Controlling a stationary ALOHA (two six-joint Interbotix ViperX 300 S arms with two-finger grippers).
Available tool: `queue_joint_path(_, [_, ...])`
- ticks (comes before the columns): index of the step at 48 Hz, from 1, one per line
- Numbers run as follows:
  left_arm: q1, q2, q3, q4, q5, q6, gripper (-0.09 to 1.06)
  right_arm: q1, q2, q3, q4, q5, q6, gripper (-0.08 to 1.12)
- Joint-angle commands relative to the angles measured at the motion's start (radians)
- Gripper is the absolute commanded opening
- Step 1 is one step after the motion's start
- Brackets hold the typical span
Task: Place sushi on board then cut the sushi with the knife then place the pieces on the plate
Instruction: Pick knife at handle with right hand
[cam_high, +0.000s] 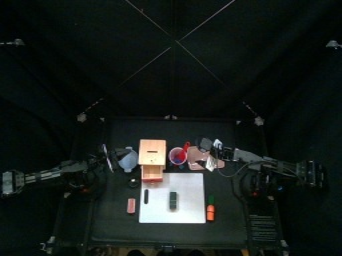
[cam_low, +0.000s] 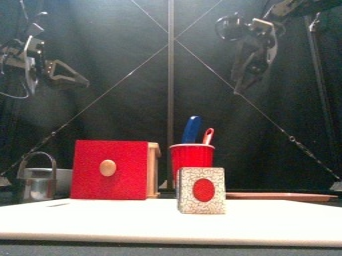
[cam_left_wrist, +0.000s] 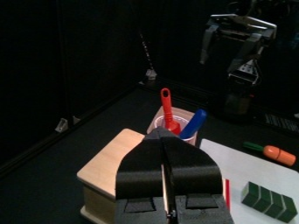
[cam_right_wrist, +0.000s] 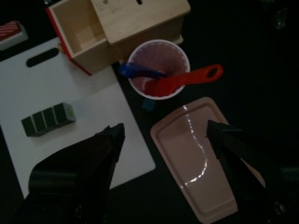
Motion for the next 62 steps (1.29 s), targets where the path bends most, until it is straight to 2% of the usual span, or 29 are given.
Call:
queue_joint_path(1, [0.006, 0.003, -0.026, 0.000, -0.009, 0.005, 0.07, -0.107, 0.031, -0.031, 0.152, -0.005, -0.137, 1.03])
queue_joint_path(11, [0.034, 0.003, -0.020, 0.000, -0.009, 0.002, 0.07, -0.225, 0.107, -0.066, 0.270, 0.003, -0.291, 1.03])
queue_joint_path(21, [0.038, 0.005, -0.020, -0.002, -0.009, -0.005, 0.07, -0.304, 0.239, -0.149, 0.330, 0.100, -0.337, 1.03])
queue_joint_path(34, [0.038, 0.003, -0.005, -0.051, -0.002, -0.005, 0.07, -0.342, 0.443, -0.336, 0.388, 0.331, -0.365, 1.03])
queue_joint_path(44, [0.038, 0.003, 0.028, -0.100, -0.002, -0.006, 0.07, -0.342, 0.557, -0.445, 0.394, 0.376, -0.362, 1.03])
queue_joint_path(52, [0.032, 0.003, 0.025, -0.143, -0.008, -0.005, 0.07, -0.351, 0.612, -0.492, 0.400, 0.390, -0.365, 1.03])
queue_joint_path(62, [0.034, 0.003, 0.025, -0.144, -0.008, -0.002, 0.07, -0.351, 0.661, -0.517, 0.405, 0.425, -0.362, 1.02])
